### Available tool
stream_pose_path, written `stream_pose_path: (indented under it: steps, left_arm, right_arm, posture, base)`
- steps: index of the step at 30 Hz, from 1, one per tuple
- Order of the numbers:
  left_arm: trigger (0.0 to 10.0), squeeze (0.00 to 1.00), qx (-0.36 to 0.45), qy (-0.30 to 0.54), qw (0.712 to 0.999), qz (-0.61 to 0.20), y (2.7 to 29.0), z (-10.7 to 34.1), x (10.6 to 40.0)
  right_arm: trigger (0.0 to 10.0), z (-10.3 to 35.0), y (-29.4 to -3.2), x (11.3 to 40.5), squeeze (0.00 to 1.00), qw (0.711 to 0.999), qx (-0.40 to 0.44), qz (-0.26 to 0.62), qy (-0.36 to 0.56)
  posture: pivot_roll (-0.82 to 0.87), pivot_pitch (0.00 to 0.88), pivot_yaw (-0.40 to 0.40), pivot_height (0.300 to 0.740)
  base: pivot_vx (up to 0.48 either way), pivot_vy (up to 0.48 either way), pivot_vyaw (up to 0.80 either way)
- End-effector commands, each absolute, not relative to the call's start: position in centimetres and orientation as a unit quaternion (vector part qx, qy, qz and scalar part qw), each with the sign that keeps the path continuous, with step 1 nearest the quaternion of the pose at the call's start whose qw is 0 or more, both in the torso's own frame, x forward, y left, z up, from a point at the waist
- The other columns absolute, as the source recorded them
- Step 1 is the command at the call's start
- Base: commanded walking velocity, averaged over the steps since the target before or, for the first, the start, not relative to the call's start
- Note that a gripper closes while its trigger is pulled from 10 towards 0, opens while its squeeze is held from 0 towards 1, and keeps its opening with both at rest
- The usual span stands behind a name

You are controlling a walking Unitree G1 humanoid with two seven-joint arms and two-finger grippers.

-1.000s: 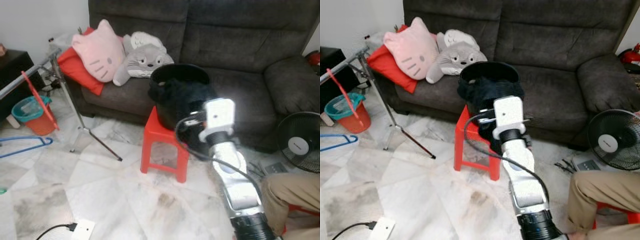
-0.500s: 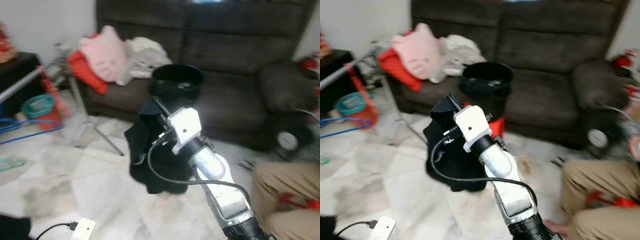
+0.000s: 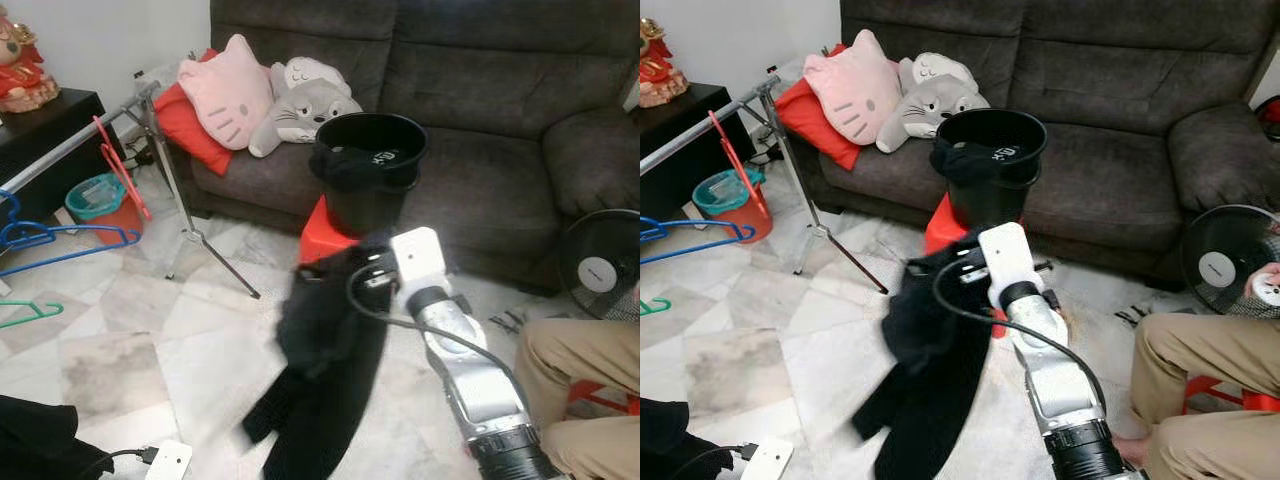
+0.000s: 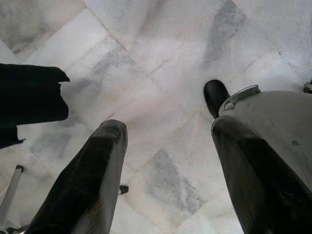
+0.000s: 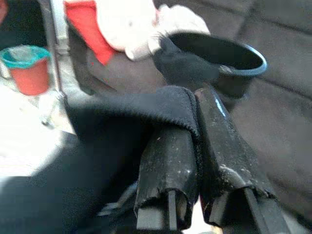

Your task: Hang hanger

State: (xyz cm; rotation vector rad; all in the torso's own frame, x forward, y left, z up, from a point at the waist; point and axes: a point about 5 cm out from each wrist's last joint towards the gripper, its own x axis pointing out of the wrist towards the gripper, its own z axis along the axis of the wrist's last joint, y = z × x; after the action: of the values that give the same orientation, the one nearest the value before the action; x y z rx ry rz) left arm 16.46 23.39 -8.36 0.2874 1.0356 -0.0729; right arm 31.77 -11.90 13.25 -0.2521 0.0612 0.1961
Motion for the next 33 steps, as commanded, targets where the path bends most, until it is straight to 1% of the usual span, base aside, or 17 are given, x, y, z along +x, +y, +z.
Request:
stream_pose_path:
  steps: [1,3,5,12,17,20,21,24,27,30,33]
  left_arm:
    - [10.0,0.00,0.146,0.502,0.852,-0.035,23.7,-8.5,16.1]
    - [10.0,0.00,0.148,0.503,0.851,-0.035,23.7,-8.5,16.0]
    - [10.0,0.00,0.148,0.503,0.851,-0.034,23.7,-8.5,16.0]
    - [10.0,0.00,0.141,0.502,0.853,-0.015,23.9,-8.5,15.9]
    - [10.0,0.00,0.130,0.483,0.866,0.005,23.9,-8.3,16.1]
    - [10.0,0.00,0.131,0.479,0.868,0.006,23.9,-8.3,16.2]
    - [10.0,0.00,0.129,0.467,0.875,0.006,23.8,-8.2,16.3]
    - [10.0,0.00,0.127,0.458,0.880,0.002,23.7,-8.1,16.5]
    - [10.0,0.00,0.124,0.459,0.879,-0.002,23.5,-8.2,16.5]
    - [10.0,0.00,0.119,0.467,0.876,-0.004,23.4,-8.3,16.3]
    - [10.0,0.00,0.118,0.469,0.875,-0.007,23.4,-8.3,16.3]
  right_arm:
    - [10.0,13.7,-11.8,32.0,0.00,0.989,-0.114,0.090,0.028]
    - [10.0,12.9,-11.6,31.9,0.00,0.988,-0.110,0.093,0.056]
    - [10.0,12.6,-11.4,31.9,0.00,0.987,-0.111,0.097,0.064]
    - [10.0,12.4,-10.6,31.7,0.00,0.984,-0.100,0.126,0.074]
    - [10.0,12.3,-10.2,31.6,0.00,0.979,-0.092,0.162,0.082]
    - [10.0,12.3,-10.1,31.6,0.00,0.978,-0.090,0.168,0.083]
    - [10.0,12.1,-10.1,31.5,0.00,0.971,-0.094,0.199,0.091]
    - [10.0,11.3,-10.0,31.1,0.00,0.956,-0.106,0.250,0.111]
    - [10.0,10.6,-10.2,31.0,0.00,0.945,-0.116,0.278,0.127]
    - [10.0,10.4,-10.6,31.1,0.00,0.939,-0.095,0.302,0.138]
    - [10.0,10.3,-10.7,30.8,0.00,0.921,-0.121,0.340,0.144]
  posture:
    - [-0.14,0.000,0.025,0.740]
    - [-0.14,0.000,0.026,0.740]
    - [-0.14,0.000,0.026,0.740]
    - [-0.13,0.000,0.025,0.740]
    - [-0.14,0.000,0.025,0.740]
    - [-0.14,0.000,0.025,0.740]
    - [-0.13,0.000,0.021,0.740]
    - [-0.12,0.000,0.016,0.740]
    - [-0.11,0.000,0.011,0.740]
    - [-0.12,0.000,0.010,0.740]
    - [-0.12,0.000,0.007,0.740]
  base:
    - [0.000,0.000,0.00]
    - [0.000,0.000,0.00]
    - [0.000,0.000,0.00]
    - [0.000,0.000,0.00]
    - [0.000,0.000,0.00]
    - [0.000,0.000,0.00]
    - [0.000,0.000,0.00]
    - [0.000,0.000,0.00]
    - [0.000,0.000,0.00]
    - [0.000,0.000,0.00]
    - [0.000,0.000,0.00]
